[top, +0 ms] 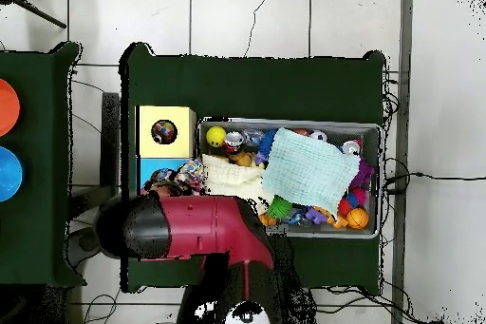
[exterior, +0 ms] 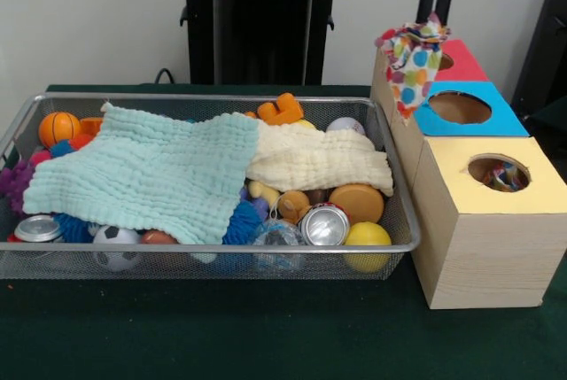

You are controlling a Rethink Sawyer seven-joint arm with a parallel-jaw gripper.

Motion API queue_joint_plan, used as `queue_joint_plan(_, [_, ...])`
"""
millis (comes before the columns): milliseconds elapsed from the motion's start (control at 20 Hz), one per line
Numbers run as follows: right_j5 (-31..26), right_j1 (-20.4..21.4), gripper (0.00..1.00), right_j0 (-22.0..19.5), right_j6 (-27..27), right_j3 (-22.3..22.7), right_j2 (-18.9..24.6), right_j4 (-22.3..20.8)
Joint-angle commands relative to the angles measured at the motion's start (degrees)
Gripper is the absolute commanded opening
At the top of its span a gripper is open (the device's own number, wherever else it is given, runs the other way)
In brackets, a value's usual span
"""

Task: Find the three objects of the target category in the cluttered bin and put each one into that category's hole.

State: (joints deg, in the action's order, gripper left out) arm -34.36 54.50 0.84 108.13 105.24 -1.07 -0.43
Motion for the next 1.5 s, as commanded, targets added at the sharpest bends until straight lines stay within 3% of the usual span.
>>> queue_joint_plan(50, [-2.44,-4.99,0.0,2.2,15.84,-8.92,-1.6,3.09])
queue_joint_plan(900, [0.47,-19.45,0.0,5.94,15.62,-21.67,-3.18,7.28])
queue_joint_plan(1200, [-3.23,-21.11,0.0,7.1,14.99,-21.74,-3.44,8.73])
queue_joint_plan(1500, [-2.92,-21.79,0.0,8.44,15.18,-21.04,-4.54,9.62])
